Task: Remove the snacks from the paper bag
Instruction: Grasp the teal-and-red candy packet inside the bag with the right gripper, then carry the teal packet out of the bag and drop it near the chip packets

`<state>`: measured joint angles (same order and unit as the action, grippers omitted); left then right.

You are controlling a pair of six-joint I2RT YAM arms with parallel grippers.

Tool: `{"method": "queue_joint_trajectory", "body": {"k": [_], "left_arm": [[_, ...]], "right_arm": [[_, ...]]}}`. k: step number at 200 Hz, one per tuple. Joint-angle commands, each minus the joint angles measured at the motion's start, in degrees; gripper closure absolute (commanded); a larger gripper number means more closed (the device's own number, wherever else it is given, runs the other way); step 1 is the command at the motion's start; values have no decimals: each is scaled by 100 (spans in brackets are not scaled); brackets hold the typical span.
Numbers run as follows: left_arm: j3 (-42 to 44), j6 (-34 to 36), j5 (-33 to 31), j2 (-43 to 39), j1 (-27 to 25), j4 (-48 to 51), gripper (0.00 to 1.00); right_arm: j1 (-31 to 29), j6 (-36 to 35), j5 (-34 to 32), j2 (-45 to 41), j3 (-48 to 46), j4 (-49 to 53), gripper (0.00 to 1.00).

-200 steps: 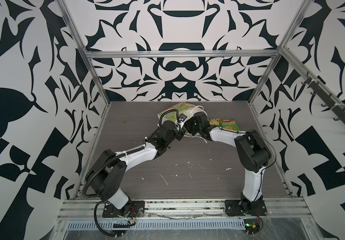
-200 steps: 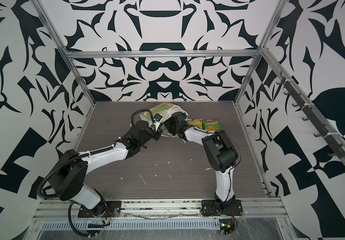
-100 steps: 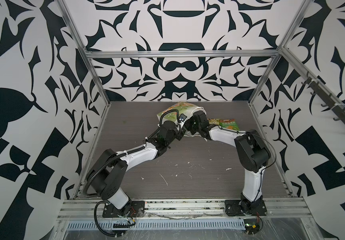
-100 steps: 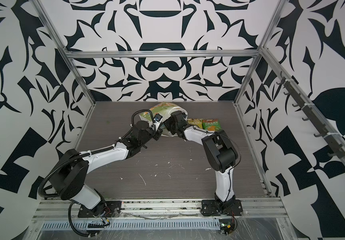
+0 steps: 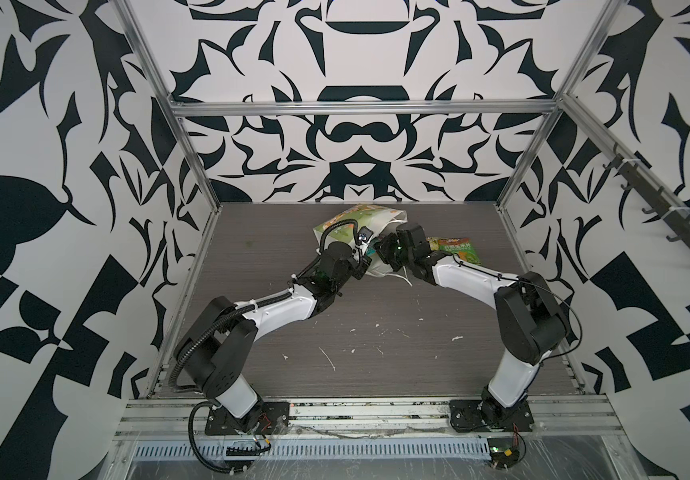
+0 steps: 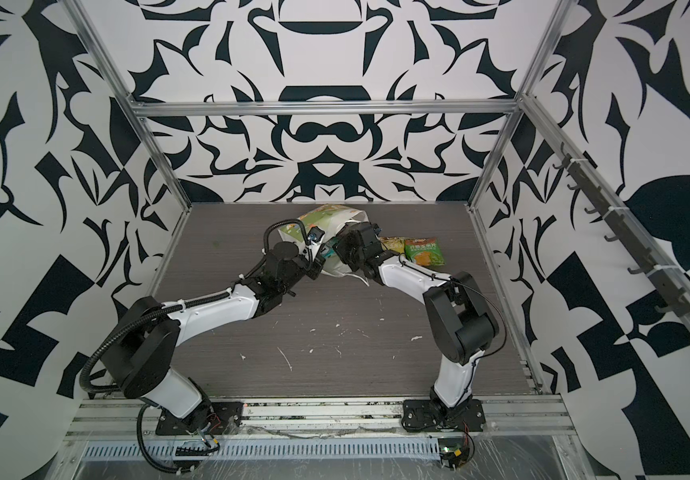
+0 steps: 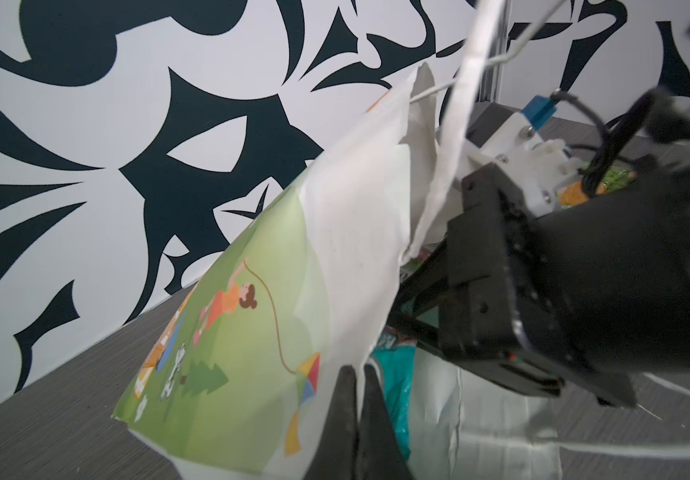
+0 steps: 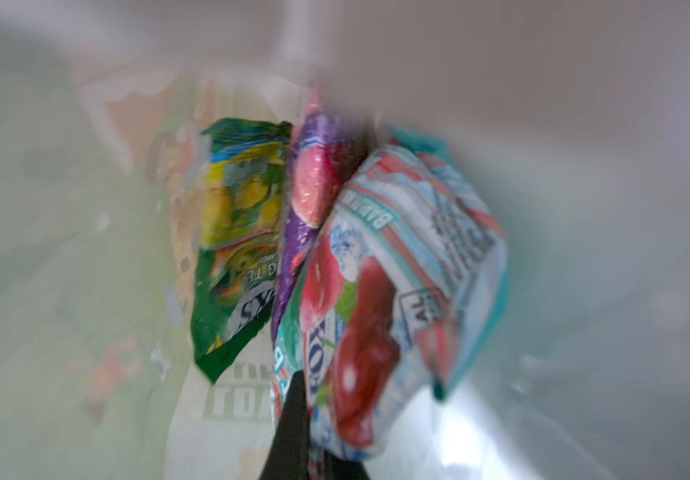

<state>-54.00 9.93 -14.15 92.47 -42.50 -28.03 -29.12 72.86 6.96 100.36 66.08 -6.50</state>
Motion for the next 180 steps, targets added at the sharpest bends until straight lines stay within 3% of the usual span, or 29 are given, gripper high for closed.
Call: {"method": "queue_joint_trajectory", "body": {"k": [1,123,180], "left_arm": [[-117,5,-91,82,-13,-103,100],[-248,-23,-251,125,-13,55,100],[-313,-25,-371,141,9,120,100]], "right_arm": [[-10,-299,-73,-566,-140,-31,100],[16,-1418,305,-1460,-318,389,100],[133,-2109,798,-1796,-228,578,100]]}}
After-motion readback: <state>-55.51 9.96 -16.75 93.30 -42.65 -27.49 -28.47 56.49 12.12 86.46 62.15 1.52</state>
